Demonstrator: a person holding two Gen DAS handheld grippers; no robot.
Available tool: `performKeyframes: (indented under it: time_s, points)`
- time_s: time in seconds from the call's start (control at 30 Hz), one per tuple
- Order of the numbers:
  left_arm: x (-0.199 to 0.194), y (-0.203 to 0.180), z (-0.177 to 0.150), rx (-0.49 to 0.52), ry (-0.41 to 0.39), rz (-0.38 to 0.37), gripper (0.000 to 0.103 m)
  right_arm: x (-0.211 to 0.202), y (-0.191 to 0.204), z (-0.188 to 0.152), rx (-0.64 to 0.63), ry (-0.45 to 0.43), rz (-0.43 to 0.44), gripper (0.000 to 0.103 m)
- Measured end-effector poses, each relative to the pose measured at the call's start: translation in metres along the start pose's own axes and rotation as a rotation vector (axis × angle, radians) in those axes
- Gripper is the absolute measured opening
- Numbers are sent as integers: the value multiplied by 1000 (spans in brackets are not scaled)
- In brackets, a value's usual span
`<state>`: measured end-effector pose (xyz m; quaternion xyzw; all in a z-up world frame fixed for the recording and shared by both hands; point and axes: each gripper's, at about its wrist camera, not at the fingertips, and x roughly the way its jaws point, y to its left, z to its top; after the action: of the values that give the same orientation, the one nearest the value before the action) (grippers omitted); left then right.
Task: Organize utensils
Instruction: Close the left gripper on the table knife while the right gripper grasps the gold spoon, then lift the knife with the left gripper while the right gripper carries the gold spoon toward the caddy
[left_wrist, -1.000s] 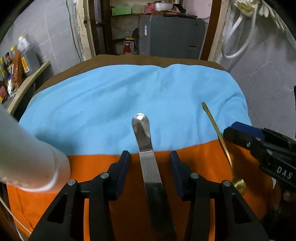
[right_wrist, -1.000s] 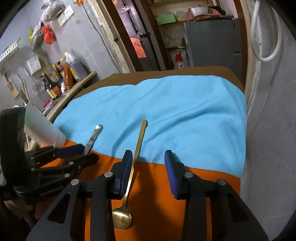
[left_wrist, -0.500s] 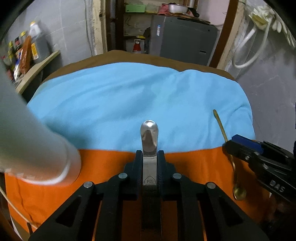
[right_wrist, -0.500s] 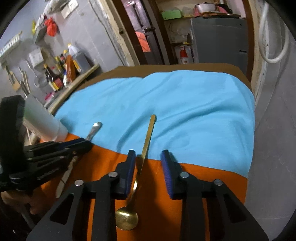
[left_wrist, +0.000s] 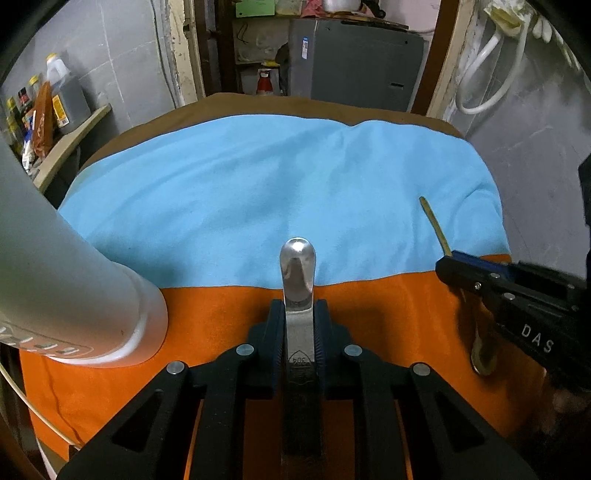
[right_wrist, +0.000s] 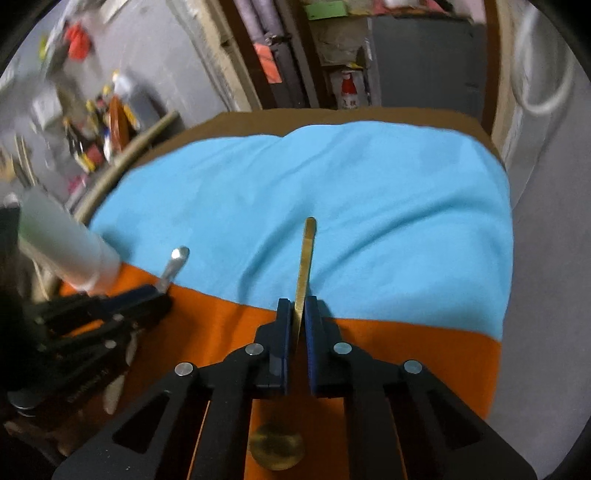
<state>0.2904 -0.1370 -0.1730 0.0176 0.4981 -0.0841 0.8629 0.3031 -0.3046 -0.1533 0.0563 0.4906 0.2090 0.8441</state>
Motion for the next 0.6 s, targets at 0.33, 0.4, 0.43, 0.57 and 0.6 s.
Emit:
performKeyframes:
  time_s: [0.33,0.4,0.43,0.57,0.6]
  points:
    - [-59,15,-25,-95,-267,-130,12,-44,21,-26,-1,-225,126,3]
    - [-71,16,-32,-87,-328,-119,12,-55,28,-30,-27,-290,135,3]
    - [-75,16,-34,-90,-348,-117,12,-60,32,-31,-38,-322,138,3]
    - [-91,11,-36,-112,-430,-110,12,-70,41,-33,-53,-401,151,3]
    - [-96,11,-36,-114,-451,-109,12,-73,43,-33,-52,-420,156,3]
